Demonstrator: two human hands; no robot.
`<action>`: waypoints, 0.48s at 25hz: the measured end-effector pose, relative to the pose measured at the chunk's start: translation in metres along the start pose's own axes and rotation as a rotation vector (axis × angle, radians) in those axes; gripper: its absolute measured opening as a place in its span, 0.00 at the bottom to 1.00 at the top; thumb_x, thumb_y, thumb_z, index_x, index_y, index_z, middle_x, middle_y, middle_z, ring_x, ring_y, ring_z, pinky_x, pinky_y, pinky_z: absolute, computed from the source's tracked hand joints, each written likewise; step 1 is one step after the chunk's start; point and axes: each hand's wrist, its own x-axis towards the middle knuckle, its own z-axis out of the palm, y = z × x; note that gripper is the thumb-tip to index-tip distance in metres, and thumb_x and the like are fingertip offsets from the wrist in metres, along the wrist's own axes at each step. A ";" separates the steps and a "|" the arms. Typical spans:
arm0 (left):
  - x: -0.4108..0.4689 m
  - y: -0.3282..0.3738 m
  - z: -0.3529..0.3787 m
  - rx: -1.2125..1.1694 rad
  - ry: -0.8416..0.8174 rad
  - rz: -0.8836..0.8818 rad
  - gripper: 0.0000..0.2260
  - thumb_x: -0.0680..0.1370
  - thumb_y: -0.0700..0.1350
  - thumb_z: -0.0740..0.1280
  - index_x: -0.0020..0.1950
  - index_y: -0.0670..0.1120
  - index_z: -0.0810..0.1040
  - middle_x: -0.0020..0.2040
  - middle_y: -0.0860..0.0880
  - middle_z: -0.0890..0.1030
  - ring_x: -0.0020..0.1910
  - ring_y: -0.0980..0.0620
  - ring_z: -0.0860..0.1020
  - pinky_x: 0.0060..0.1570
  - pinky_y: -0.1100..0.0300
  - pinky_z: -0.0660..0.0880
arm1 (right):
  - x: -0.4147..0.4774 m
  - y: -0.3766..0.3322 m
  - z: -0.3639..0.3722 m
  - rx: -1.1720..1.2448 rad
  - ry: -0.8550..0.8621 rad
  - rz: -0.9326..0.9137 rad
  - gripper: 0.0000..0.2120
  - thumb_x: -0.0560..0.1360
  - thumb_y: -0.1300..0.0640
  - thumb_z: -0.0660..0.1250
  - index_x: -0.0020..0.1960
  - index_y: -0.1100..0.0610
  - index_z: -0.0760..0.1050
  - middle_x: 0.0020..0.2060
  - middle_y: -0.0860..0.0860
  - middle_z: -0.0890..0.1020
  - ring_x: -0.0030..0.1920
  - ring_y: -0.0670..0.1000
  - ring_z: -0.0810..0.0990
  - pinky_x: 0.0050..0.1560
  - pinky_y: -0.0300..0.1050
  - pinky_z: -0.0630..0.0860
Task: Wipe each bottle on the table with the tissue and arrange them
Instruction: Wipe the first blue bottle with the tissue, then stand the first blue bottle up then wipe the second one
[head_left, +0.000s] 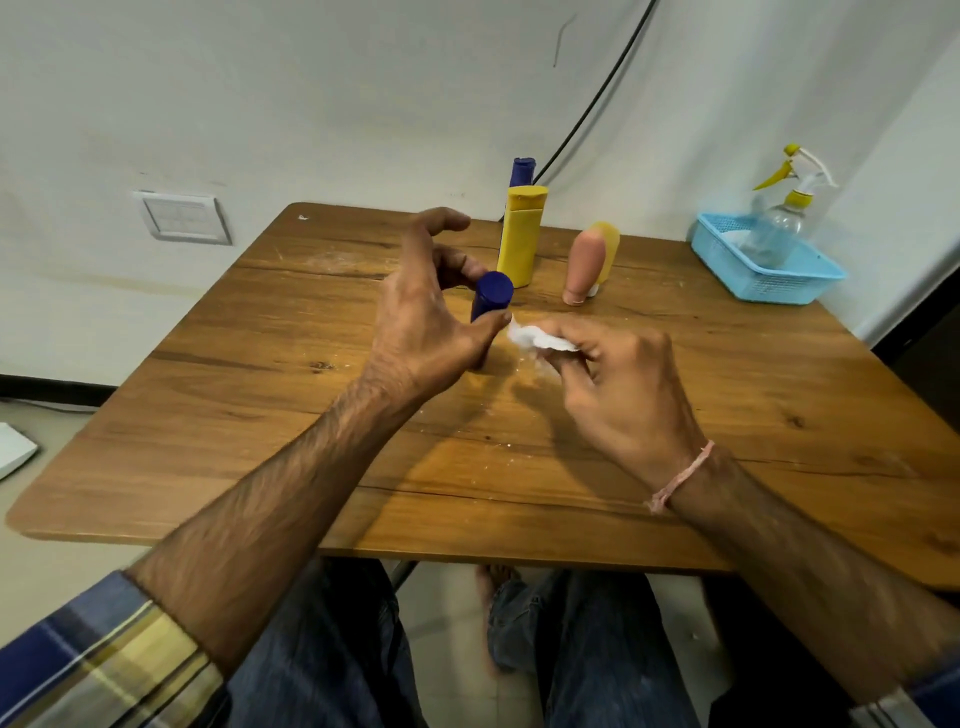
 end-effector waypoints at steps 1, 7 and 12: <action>0.005 0.000 -0.004 0.018 -0.023 -0.007 0.36 0.67 0.38 0.81 0.69 0.45 0.66 0.48 0.52 0.79 0.50 0.56 0.82 0.57 0.66 0.78 | -0.002 0.007 -0.002 0.066 0.047 0.130 0.12 0.75 0.64 0.70 0.56 0.53 0.83 0.46 0.45 0.86 0.43 0.35 0.81 0.45 0.26 0.74; 0.086 -0.018 -0.021 -0.056 -0.089 -0.346 0.29 0.68 0.39 0.81 0.65 0.47 0.73 0.49 0.50 0.80 0.49 0.53 0.82 0.50 0.58 0.81 | -0.004 0.037 0.006 0.838 0.220 0.837 0.08 0.78 0.63 0.67 0.54 0.57 0.83 0.45 0.49 0.87 0.46 0.48 0.86 0.41 0.42 0.81; 0.139 -0.043 -0.002 0.102 -0.112 -0.479 0.20 0.67 0.42 0.83 0.55 0.42 0.81 0.44 0.52 0.79 0.46 0.54 0.80 0.43 0.62 0.79 | 0.000 0.048 0.008 1.079 0.329 0.976 0.07 0.78 0.64 0.66 0.49 0.55 0.81 0.43 0.50 0.87 0.45 0.49 0.86 0.38 0.46 0.83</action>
